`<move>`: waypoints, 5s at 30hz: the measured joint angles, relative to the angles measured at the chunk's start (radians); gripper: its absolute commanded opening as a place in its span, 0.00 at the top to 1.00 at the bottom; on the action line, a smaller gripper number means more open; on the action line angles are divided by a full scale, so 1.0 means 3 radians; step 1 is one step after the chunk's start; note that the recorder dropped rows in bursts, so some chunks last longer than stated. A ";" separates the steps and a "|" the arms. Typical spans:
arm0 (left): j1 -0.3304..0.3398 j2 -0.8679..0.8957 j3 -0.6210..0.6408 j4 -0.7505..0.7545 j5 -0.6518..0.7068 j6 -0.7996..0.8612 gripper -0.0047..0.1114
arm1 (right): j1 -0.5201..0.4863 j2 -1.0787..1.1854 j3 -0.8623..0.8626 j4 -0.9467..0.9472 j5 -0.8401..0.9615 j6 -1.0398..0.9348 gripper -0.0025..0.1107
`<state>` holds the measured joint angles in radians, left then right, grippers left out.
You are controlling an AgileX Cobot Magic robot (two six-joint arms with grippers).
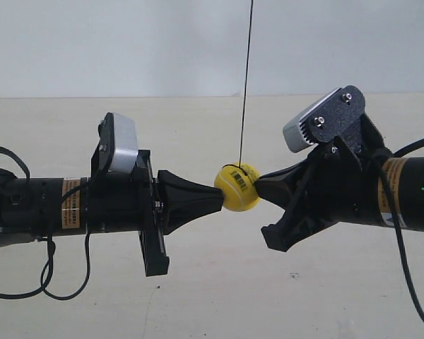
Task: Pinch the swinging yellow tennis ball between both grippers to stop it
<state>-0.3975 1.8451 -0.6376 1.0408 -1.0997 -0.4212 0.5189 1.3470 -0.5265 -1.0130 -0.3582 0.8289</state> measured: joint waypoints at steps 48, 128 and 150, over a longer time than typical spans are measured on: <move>0.0338 -0.0349 0.0198 0.0127 -0.0057 -0.0160 0.92 | 0.0000 0.0082 0.0035 0.0100 -0.0180 -0.0231 0.98; 0.0058 -0.0056 -0.0046 0.0496 0.0274 -0.0565 0.92 | 0.0000 0.0238 0.0002 -0.0112 0.0228 0.0239 0.98; 0.0058 -0.0056 -0.0046 0.0511 0.0337 -0.0571 0.92 | 0.0000 0.0238 0.0002 -0.0441 -0.0004 0.0499 0.98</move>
<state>-0.3802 1.8283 -0.6513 1.1942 -0.9986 -0.5925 0.5189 1.4183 -0.5260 -1.1452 -0.3595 0.9786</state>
